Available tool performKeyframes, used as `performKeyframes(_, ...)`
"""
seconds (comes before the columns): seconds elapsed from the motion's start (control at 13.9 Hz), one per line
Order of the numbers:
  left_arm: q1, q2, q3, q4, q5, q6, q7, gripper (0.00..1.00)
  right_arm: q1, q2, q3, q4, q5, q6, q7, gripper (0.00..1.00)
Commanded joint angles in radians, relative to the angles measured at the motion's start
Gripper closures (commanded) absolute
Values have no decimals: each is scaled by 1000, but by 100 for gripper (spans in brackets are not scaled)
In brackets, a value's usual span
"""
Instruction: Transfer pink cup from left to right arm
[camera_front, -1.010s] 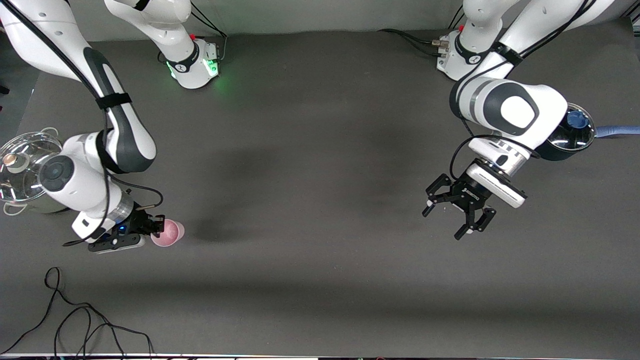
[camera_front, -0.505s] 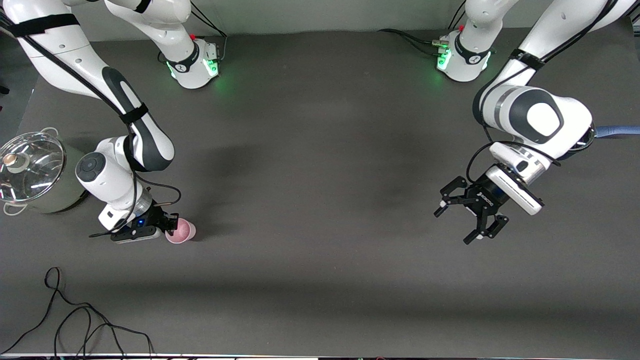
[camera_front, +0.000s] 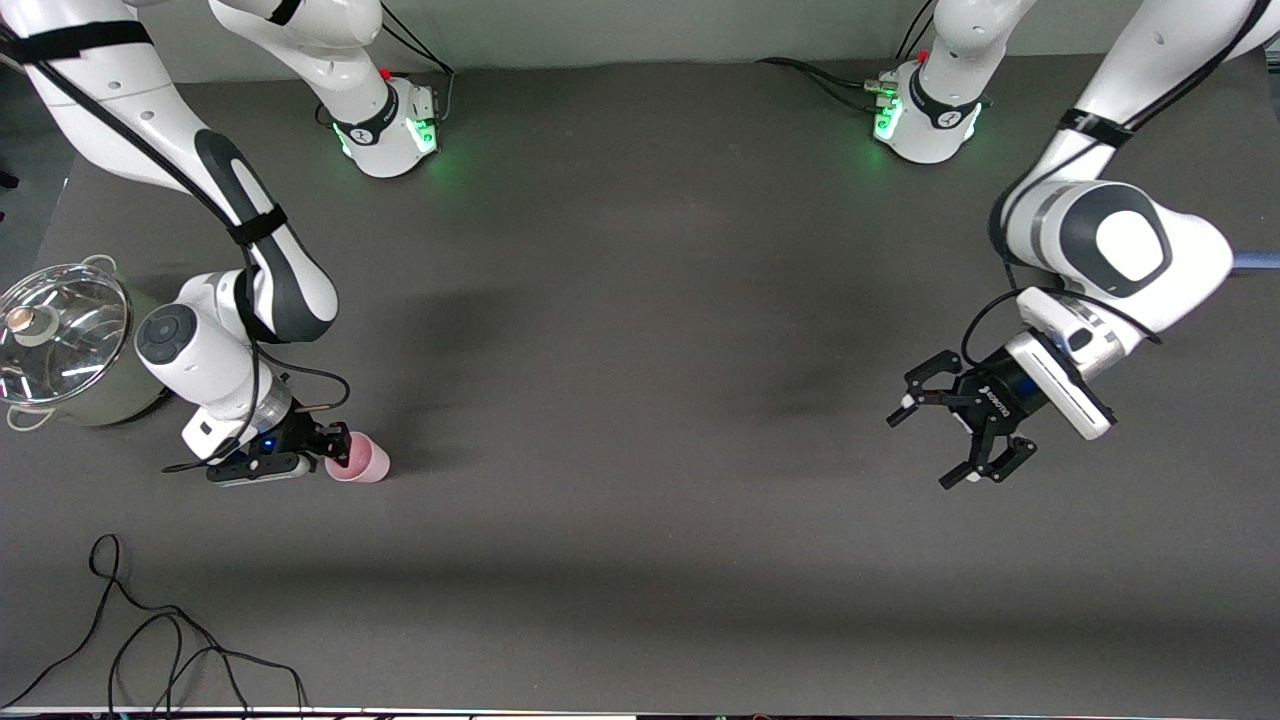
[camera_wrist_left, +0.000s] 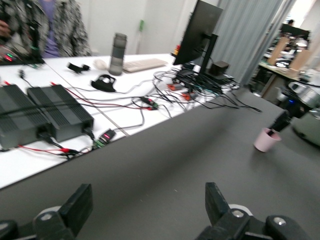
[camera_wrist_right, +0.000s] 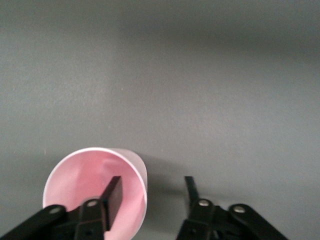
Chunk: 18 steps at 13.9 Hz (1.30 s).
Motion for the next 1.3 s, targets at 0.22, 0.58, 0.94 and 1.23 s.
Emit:
performKeyframes(0.22,19,-27,137,107,343,-349,-350,0,8,-241,3,130,23,-485,-14,0)
performKeyframes(0.58,19,-38,213,242,627,-613,-569,0,8,-318,-2,401,95,-899,-26,0)
performKeyframes(0.94,11,-53,228,409,916,-800,-949,0,0,-334,-52,597,97,-1161,-26,0)
performKeyframes(1.23,11,-53,228,515,1060,-984,-1236,0,0,-390,-121,597,97,-1217,-28,0)
